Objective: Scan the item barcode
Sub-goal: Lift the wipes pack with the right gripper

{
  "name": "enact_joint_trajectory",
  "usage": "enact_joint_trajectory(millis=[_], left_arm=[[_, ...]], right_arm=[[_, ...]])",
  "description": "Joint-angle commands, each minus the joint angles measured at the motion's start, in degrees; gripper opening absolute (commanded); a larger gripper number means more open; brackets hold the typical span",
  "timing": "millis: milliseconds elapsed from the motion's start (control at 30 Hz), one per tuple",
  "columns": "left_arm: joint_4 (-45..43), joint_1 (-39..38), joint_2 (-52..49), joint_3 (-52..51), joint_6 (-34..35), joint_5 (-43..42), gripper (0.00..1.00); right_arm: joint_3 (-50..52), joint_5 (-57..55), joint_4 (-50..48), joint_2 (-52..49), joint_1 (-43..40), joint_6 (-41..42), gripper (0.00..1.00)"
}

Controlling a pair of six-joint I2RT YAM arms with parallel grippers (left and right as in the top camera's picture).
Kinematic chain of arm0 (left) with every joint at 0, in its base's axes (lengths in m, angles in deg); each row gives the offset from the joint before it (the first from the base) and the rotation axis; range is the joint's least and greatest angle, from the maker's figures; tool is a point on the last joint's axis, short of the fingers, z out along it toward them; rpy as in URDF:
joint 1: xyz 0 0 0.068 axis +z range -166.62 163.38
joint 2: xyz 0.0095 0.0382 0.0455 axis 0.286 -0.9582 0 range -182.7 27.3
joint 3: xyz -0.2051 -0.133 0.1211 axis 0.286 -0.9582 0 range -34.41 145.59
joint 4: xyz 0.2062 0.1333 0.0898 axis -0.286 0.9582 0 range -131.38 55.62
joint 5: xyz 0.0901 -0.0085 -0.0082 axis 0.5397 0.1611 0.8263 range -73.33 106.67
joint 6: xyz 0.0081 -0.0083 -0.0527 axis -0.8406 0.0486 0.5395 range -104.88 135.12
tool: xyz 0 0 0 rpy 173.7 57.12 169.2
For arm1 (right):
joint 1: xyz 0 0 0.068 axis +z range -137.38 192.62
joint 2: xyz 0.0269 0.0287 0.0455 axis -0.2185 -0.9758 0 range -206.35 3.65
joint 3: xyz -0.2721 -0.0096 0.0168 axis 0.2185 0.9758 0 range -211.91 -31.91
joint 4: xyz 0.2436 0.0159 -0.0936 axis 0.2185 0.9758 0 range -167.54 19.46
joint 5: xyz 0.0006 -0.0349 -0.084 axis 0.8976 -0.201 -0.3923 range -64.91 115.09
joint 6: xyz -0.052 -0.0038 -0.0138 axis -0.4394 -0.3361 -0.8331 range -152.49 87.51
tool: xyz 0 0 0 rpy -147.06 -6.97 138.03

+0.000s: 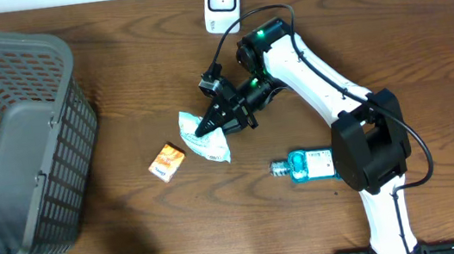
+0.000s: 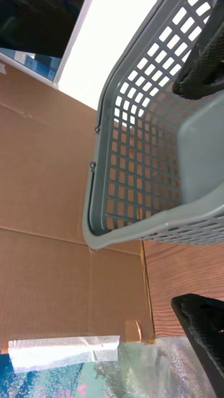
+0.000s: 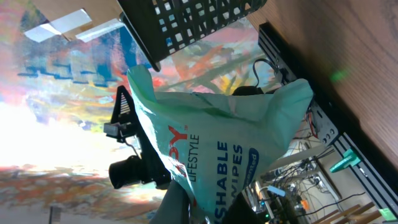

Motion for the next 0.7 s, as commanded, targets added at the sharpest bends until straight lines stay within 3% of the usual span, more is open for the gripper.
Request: enact_joint_trajectory(millis=[0,133,267,333,667], left_arm=[[-0.28,0.28,0.09,-0.35,-0.26,0.94,1.0],[-0.28,0.28,0.09,-0.35,-0.24,0.94,1.0],[-0.28,0.28,0.09,-0.35,-0.26,0.94,1.0],[-0.26,0.28,0.09,-0.35,-0.26,0.92,1.0],[0.04,0.28,0.09,-0.35,-0.28,0.94,1.0]], right_arm=[[-0.02,0.7,-1.05,1.57,-0.07,0.72,0.02],[-0.02,-10.4,-11.17,1.57,0.04,0.26,0.02],[-0.02,-44.15,-25.03,1.57,0.04,5.92,0.01],[-0.02,-54.66,-30.01,1.57,0.02,10.01,0.01],[-0.37,-65.79,-62.14,1.57,-1.03,13.77,0.01]])
